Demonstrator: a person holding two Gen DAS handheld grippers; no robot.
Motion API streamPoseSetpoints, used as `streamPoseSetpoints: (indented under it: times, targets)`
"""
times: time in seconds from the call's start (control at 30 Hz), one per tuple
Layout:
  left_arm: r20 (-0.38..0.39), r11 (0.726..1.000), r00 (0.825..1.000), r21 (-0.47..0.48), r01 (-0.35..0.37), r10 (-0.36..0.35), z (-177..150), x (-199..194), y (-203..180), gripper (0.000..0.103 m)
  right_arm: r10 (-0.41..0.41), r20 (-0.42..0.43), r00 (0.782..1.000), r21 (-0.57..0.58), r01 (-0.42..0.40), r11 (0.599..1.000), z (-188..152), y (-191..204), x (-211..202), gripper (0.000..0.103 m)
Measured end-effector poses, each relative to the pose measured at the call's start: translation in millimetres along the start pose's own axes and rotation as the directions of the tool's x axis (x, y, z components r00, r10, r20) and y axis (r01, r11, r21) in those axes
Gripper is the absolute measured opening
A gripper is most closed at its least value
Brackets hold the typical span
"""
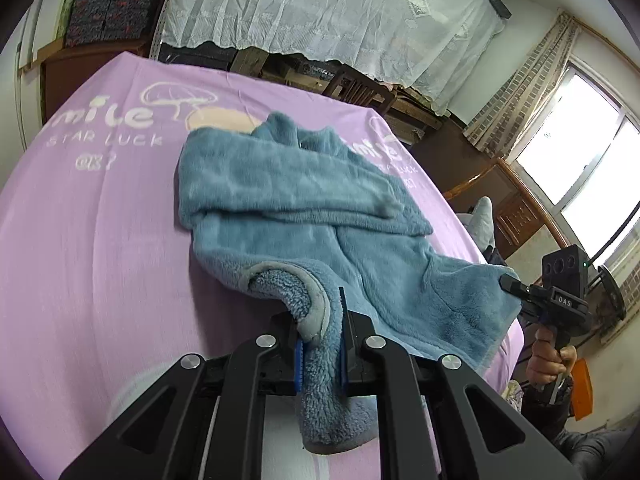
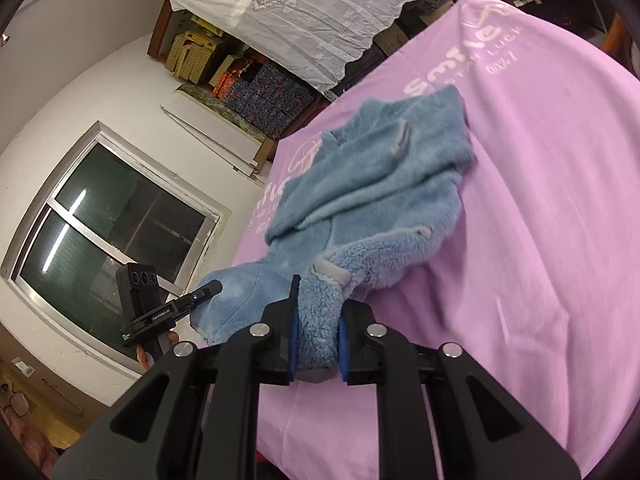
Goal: Fold large clothes
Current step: 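Lift the hem with the right gripper and fold it toward the collar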
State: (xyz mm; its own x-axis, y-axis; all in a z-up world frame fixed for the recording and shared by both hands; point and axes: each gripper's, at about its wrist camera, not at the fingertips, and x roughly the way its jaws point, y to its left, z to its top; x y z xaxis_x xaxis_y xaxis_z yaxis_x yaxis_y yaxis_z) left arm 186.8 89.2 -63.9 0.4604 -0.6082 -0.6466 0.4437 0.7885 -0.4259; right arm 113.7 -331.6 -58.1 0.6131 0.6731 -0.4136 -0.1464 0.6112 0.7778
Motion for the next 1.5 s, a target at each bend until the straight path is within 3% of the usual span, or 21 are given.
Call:
streamPoseSetpoints:
  times: [0.4, 0.87, 1.07, 1.3, 1.5]
  targets:
    - [0.015, 1.0, 1.0, 0.005, -0.013, 0.013, 60.5, 15.9, 2.6, 0.012, -0.005, 0.017, 1.0, -0.037, 0.006, 0.999, 72.0, 16.9, 30.8, 0.014]
    - [0.012, 0.999, 0.999, -0.022, -0.036, 0.036, 127.1, 44.6, 23.2, 0.013, -0.047, 0.023, 0.999, -0.007, 0.048, 0.999, 154.0, -0.2, 71.8, 0.014]
    - [-0.028, 0.996, 0.998, -0.063, -0.063, 0.061, 153.1, 81.8, 46.3, 0.013, -0.099, 0.008, 0.995, 0.05, 0.099, 0.994, 183.7, -30.4, 103.3, 0.014]
    - [-0.123, 0.986, 0.987, -0.117, -0.116, 0.102, 156.6, 141.5, 85.7, 0.013, -0.157, -0.048, 0.986, 0.135, 0.162, 0.977, 195.2, -81.3, 145.4, 0.014]
    - [-0.112, 0.983, 0.993, -0.176, -0.044, 0.025, 150.3, 153.2, 109.1, 0.015, -0.131, -0.071, 0.989, 0.165, 0.141, 0.976, 190.8, -112.3, 165.1, 0.013]
